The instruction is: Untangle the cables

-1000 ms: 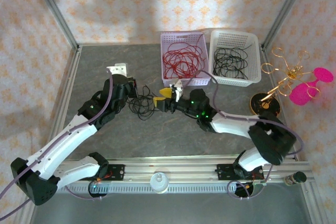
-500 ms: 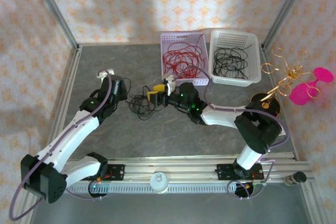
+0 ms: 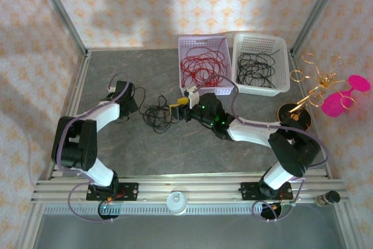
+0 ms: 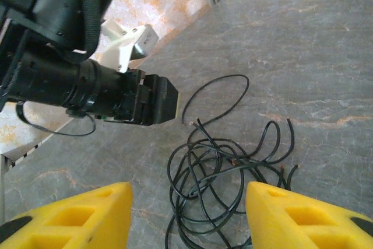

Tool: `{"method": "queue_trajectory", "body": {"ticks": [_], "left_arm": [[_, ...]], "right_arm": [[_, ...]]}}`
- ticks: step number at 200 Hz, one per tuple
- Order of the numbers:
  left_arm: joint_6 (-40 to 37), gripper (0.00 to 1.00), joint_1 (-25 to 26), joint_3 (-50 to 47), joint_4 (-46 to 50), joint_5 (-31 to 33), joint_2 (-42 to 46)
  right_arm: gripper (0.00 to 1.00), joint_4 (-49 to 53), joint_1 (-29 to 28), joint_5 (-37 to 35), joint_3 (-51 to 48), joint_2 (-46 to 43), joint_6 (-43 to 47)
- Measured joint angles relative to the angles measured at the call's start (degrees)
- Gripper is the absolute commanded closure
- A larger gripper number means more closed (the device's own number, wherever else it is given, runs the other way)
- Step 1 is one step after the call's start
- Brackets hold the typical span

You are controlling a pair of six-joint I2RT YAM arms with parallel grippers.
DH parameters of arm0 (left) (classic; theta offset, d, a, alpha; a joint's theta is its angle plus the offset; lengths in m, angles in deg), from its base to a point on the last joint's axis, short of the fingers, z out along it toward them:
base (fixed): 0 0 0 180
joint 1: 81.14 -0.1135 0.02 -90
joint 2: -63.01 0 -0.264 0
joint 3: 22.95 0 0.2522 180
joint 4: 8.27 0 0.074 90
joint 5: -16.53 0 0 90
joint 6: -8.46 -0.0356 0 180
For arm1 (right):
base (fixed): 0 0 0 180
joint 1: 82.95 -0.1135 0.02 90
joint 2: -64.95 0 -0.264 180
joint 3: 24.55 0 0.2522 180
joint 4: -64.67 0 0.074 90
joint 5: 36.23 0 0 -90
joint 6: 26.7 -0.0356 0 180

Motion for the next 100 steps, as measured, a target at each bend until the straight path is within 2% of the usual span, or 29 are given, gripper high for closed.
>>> {"method": "queue_trajectory", "body": {"ticks": [42, 100], "left_arm": [[-0.2, 0.46, -0.3, 7.2, -0.6, 0.2, -8.0], [-0.1, 0.49, -0.3, 10.3, 0.9, 2.8, -12.5]], "right_arm": [[0.47, 0.9, 0.0, -0.2, -1.3, -0.1, 0.4], [0.47, 1.4, 0.0, -0.7, -1.9, -0.3, 1.1]]}}
